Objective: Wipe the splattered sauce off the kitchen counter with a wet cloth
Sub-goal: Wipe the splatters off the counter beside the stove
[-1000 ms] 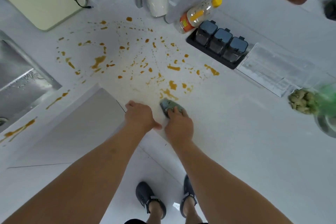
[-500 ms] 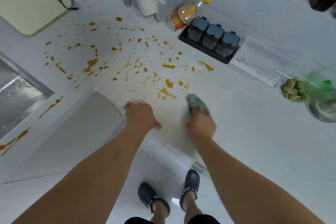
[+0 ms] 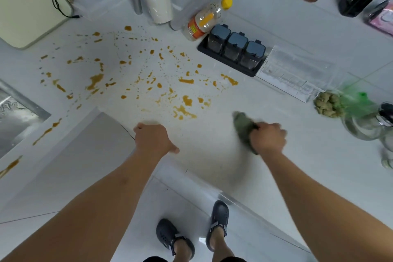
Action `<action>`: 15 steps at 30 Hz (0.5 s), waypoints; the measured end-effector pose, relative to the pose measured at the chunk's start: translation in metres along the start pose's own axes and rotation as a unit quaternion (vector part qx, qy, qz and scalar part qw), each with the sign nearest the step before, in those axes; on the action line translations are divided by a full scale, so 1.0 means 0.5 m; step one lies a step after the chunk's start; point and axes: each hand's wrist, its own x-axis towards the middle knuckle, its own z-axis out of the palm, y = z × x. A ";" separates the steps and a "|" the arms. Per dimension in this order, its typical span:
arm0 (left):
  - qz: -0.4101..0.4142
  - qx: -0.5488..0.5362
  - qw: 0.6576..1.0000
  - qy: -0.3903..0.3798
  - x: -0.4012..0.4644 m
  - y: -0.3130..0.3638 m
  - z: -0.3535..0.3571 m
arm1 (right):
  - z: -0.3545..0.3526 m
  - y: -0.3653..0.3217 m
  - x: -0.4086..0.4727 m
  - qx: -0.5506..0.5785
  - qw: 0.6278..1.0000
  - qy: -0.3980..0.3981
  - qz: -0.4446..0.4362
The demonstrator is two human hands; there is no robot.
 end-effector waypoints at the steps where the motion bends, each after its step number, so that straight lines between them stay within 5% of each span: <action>1: 0.000 0.003 1.000 0.001 0.000 0.000 0.001 | -0.006 0.024 0.022 0.005 1.000 0.011 0.017; 8: -0.015 -0.008 1.000 0.009 -0.006 0.004 -0.001 | 0.075 -0.080 -0.049 0.018 0.989 -0.025 -0.147; 13: -0.026 -0.045 0.998 0.029 -0.024 0.012 -0.005 | 0.144 -0.242 -0.217 0.000 0.929 -0.116 -0.353; 15: -0.032 -0.052 0.998 0.033 -0.016 0.010 -0.003 | 0.137 -0.249 -0.218 -0.026 0.919 -0.150 -0.363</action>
